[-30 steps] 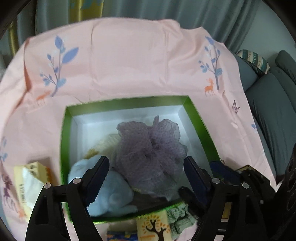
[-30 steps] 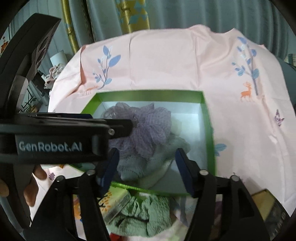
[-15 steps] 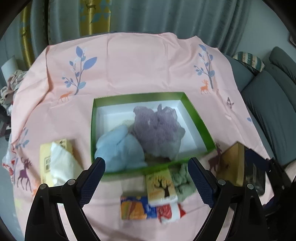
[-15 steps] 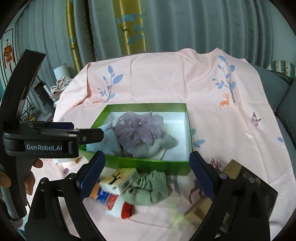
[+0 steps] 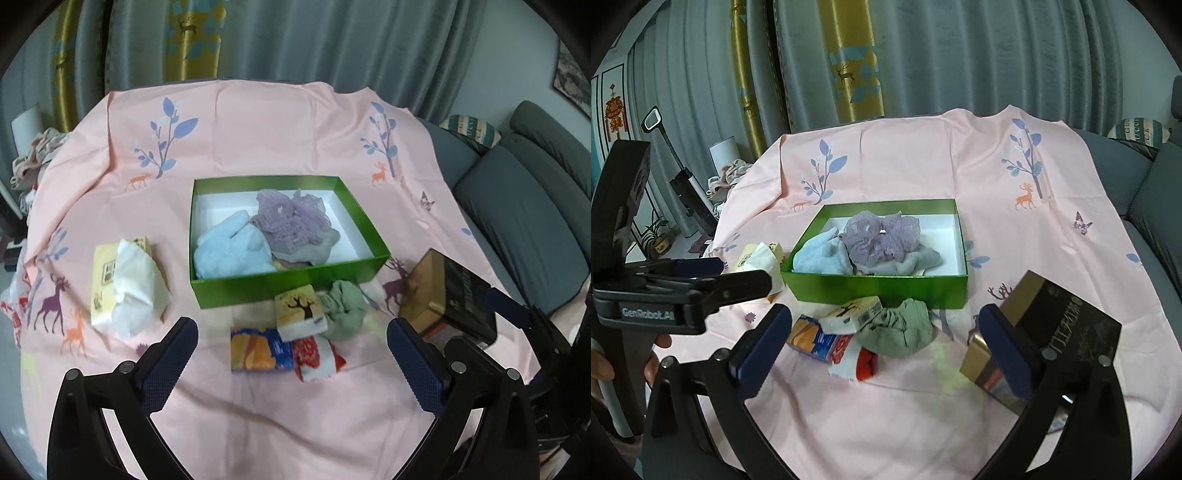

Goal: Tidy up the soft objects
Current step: 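Withdraw both grippers from the green box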

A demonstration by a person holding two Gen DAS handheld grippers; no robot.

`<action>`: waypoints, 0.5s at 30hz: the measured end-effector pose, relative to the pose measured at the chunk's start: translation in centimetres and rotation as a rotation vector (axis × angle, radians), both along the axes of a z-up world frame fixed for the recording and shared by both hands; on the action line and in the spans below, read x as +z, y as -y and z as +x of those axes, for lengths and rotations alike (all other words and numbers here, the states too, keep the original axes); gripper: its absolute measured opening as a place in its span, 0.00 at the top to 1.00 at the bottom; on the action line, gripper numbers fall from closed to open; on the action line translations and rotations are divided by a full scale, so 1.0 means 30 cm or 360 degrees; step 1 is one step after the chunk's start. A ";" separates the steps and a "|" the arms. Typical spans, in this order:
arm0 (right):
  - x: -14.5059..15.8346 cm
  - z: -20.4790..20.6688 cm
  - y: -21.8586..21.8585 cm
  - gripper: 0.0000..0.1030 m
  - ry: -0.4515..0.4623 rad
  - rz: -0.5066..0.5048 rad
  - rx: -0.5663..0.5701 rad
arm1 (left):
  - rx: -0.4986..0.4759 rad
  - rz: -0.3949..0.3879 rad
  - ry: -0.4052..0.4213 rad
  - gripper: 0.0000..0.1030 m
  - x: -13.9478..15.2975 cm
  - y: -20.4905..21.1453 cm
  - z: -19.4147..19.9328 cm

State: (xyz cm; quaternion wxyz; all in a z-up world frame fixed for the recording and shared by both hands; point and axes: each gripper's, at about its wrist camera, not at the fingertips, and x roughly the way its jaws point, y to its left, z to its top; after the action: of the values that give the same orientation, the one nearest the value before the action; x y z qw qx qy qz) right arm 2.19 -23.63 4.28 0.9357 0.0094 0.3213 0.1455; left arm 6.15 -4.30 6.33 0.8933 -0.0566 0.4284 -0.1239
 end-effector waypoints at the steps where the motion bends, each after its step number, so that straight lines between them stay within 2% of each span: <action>1: 0.000 -0.012 -0.001 0.01 -0.0001 0.0001 0.0001 | 0.0004 0.0004 0.0012 0.01 0.003 -0.001 -0.017; 4: -0.001 -0.041 -0.001 0.01 0.0007 -0.0006 0.0000 | 0.0009 -0.0032 0.0022 0.01 0.003 -0.014 -0.051; 11: -0.028 -0.093 0.014 0.01 -0.0030 0.0034 0.0032 | 0.0016 -0.0210 -0.0072 0.01 -0.048 -0.073 -0.108; 15: -0.071 -0.109 0.021 0.01 -0.0074 0.0070 0.0069 | 0.0071 -0.0252 -0.0124 0.01 -0.096 -0.111 -0.133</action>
State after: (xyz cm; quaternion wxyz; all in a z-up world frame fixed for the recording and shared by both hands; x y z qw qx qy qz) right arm -1.08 -24.25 2.16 0.9242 0.0265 0.3398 0.1726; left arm 2.17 -0.99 3.45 0.8712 -0.1412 0.4504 -0.1351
